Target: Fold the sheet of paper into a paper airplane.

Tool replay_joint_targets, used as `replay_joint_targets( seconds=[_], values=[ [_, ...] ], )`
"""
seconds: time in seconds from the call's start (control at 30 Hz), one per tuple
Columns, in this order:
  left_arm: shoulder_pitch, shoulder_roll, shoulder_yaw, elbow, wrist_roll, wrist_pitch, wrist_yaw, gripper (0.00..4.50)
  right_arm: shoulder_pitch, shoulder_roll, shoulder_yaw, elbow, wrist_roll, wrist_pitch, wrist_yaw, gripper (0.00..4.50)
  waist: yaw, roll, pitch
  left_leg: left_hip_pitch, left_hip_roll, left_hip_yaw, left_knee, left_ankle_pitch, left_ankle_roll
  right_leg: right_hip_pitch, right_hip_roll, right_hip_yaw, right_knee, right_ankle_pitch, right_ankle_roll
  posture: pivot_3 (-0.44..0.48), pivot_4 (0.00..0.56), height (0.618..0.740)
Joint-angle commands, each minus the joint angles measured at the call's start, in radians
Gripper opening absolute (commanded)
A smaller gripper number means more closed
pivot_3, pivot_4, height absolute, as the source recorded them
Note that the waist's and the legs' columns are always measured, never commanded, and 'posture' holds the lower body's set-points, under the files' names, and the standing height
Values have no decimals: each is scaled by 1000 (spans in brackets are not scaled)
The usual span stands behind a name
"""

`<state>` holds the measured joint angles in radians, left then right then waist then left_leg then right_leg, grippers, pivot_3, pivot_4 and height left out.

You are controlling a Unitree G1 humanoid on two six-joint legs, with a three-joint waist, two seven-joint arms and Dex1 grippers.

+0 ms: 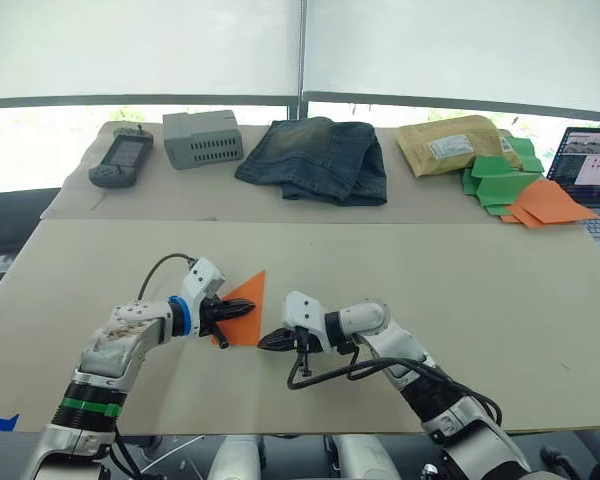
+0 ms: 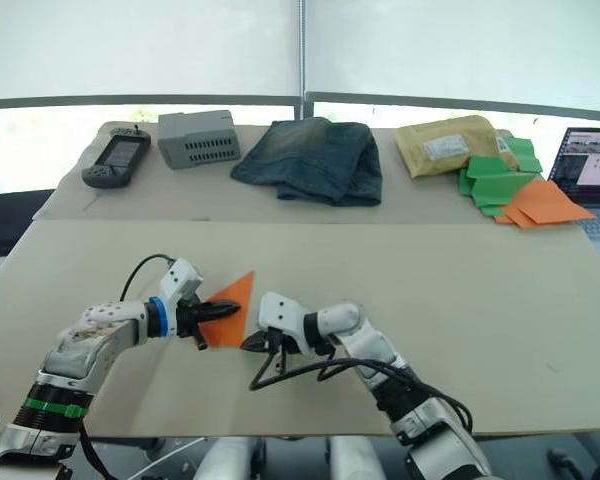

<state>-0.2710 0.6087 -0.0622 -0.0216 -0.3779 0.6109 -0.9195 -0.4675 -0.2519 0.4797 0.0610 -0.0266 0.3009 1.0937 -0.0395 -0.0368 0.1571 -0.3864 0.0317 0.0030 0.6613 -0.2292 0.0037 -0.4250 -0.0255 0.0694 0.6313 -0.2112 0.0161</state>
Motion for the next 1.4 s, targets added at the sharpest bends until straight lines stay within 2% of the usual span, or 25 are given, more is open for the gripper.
replay_joint_targets(
  seconds=[0.03, 0.13, 0.4, 0.63, 0.8, 0.93, 1.03, 1.4],
  values=[
    [2, 2, -3, -5, 3, -8, -8, 46, -54, -19, -43, -89, 17, 71, -26, 0, -1, 0, 0, 0, 0, 0, 0, 0, 0, 0, 0, 0, 0, 0, 0, 0, 150, 728],
    [7, 2, 0, -7, 3, -8, -7, 46, -82, -3, -30, -75, 20, 70, -48, 0, -2, 0, 0, 0, 0, 0, 0, 0, 0, -1, 0, 0, 0, 0, 0, 0, 150, 728],
    [2, 8, 9, -3, 7, -8, -1, 46, -106, 68, 46, 106, -14, -20, -84, 0, -4, 0, 0, -1, 0, 0, -1, 0, 0, -1, 1, 0, 0, 0, -1, 0, 150, 728],
    [-3, 10, 13, 0, 9, -6, 4, 46, -62, 55, 102, 81, 6, 49, -20, 0, -4, 0, 0, 0, 1, 0, -1, 0, 0, -1, 1, 0, 0, 0, -1, 0, 150, 728],
    [-8, 7, 12, 5, 9, -7, 6, 46, -64, 40, 71, 41, 22, 77, -25, 0, -4, 0, 0, 0, 1, 0, -1, 0, 0, 0, 1, 0, 0, 0, -1, 0, 150, 728],
    [-13, 1, 14, 7, 8, -8, 12, 46, -102, 66, -24, 6, 79, 52, -69, 0, -3, 0, 0, -1, 1, 0, -1, 0, 0, -1, 1, -1, 0, 0, -1, 0, 150, 728],
    [-17, -2, 17, 14, 9, -8, 19, 46, -122, 84, -47, 26, 95, 51, -86, 0, -4, 0, 1, -1, 1, 0, -1, 0, 0, -2, 1, -1, 0, 0, -1, 0, 150, 728],
    [-46, -2, 32, 32, 13, -2, 51, 46, -166, 157, 26, 274, 7, -98, -140, 0, -7, 0, 1, -1, 1, 0, -1, 0, 0, -2, 1, 0, 0, 0, -1, 0, 150, 728]
  ],
)
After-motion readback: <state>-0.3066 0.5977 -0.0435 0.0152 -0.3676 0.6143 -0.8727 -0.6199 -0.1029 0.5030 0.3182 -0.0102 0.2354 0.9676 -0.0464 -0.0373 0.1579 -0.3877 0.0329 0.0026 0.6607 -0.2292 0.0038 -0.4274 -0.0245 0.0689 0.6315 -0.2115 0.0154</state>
